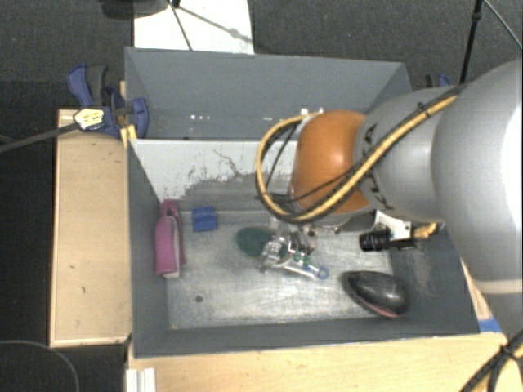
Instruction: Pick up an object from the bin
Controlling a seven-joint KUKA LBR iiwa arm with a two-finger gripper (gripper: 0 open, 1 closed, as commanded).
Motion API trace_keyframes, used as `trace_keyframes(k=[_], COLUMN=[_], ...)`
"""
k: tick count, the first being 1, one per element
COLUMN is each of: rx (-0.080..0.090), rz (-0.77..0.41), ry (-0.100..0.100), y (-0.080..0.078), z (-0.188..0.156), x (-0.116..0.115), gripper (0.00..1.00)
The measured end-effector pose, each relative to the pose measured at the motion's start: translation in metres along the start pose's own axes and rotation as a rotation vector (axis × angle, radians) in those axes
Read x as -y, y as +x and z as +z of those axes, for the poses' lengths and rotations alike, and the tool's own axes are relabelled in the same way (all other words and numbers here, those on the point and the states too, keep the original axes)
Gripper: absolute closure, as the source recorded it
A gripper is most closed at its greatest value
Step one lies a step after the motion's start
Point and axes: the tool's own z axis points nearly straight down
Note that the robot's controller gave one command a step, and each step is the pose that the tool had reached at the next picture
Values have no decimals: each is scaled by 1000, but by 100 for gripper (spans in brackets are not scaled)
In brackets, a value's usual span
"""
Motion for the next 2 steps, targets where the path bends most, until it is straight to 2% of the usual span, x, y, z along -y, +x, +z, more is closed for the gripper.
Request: trace_keyframes(k=[1, 2], rx=[-1, -2], rz=[-6, -11], ry=[0, 1], y=[-1, -2], z=[-39, -56], x=[-1, -1], gripper=[100, 100])
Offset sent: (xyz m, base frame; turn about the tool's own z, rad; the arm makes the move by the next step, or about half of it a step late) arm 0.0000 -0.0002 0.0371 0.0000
